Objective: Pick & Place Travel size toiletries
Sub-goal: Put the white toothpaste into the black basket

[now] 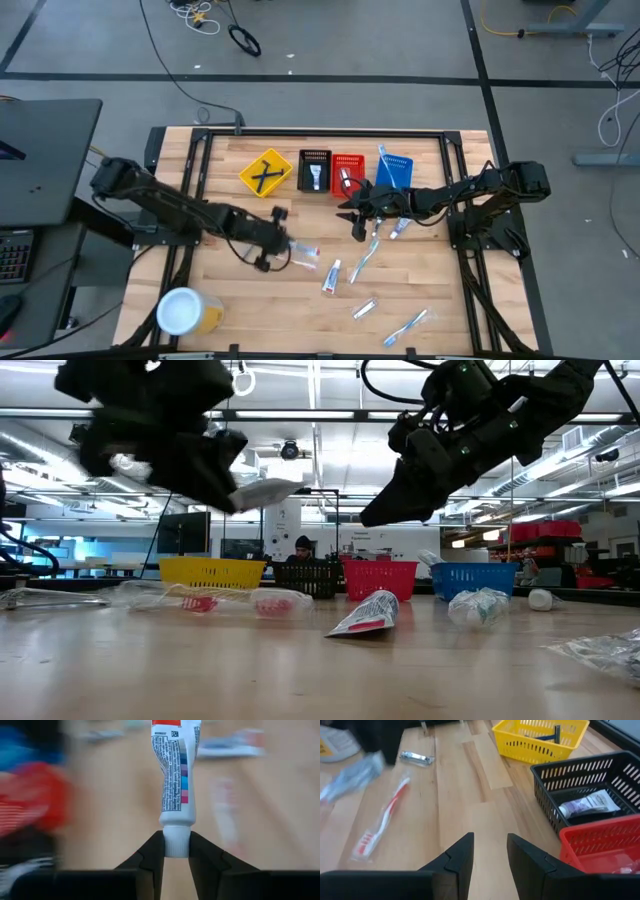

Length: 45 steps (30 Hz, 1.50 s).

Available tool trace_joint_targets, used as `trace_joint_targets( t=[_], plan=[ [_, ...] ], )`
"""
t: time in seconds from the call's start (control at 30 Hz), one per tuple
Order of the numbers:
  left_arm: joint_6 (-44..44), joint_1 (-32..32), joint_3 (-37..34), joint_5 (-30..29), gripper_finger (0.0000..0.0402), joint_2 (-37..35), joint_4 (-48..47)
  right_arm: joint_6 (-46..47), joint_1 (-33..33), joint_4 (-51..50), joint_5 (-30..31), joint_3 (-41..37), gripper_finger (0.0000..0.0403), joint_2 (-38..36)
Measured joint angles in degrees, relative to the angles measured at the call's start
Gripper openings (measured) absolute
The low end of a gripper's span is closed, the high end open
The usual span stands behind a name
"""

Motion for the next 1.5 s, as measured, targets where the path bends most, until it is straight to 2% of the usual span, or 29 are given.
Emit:
trace_joint_targets(
  t=[0.1,0.17,0.33,0.43,0.53,0.8,1.0,1.33,1.5],
  plan=[
    [2.1,5.4,0.1,-6.4,0.0082,-1.5,0.8,0.0,0.0,-0.2,0.0,0.0,0.0126,0.0],
    [2.3,10.2,0.1,-6.5,0.0082,-1.5,0.7,0.0,0.0,-0.2,0.0,0.0,0.0126,0.0],
    [1.0,22.6,0.0,-1.2,0.0082,1.0,3.3,0.0,0.0,0.2,0.0,0.0,0.0126,0.0],
    [1.3,28.5,0.1,3.9,0.0082,3.8,9.9,0.0,0.0,0.1,0.0,0.0,0.0126,0.0],
    [-5.7,32.0,0.8,9.4,0.0082,7.1,15.2,-0.6,-0.1,0.2,0.0,0.0,0.0126,0.0],
    [-30.9,34.2,6.6,9.3,0.0082,15.4,15.0,-1.3,-0.1,0.2,0.0,0.0,0.0126,0.0],
    [-40.9,34.1,7.6,4.1,0.0082,18.6,11.3,-1.3,-0.1,0.0,0.0,0.0,0.0126,0.0],
    [-38.1,34.1,7.7,4.2,0.0085,18.9,11.7,-1.5,-0.1,-0.2,0.0,0.0,0.0126,0.0],
    [-36.9,34.2,7.7,4.1,0.0118,18.9,11.6,-1.5,-0.1,-0.2,0.0,0.0,0.0126,0.0]
  ],
)
